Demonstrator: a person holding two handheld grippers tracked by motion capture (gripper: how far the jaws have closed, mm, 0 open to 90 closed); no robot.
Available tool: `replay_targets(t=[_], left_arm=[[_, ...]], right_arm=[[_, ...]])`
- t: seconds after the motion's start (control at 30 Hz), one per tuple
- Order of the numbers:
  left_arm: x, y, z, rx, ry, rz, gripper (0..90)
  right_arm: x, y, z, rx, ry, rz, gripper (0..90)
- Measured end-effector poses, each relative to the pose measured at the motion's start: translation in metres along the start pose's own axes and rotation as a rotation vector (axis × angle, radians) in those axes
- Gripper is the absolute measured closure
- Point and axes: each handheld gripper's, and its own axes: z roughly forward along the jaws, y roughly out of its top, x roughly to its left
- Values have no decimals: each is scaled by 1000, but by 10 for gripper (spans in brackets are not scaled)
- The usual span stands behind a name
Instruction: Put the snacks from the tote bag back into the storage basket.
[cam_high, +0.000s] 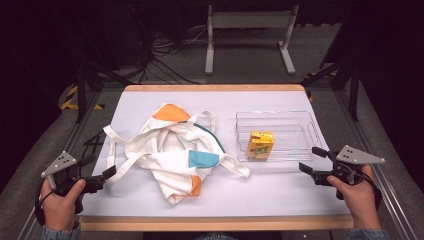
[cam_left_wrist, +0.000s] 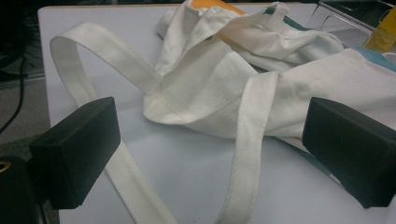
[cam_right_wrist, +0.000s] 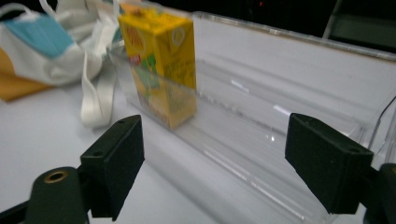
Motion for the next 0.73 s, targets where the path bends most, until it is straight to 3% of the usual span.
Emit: replay_targets(t=[0.1,0.23,0.4,0.73], left_arm=[[0,-1,1,8,-4,0,48],[1,-1,3,21,-7,3,47],[0,-2,4,26,-11,4,44],[0,-3,4,13,-11,-5,42]], right_arm=[[0,-4,4,46,-6,-5,198],[0,-6,9,89,-13,32,196],[1,-7,14,133,-33,17,196],[1,-3,10,79,-50,30,189]])
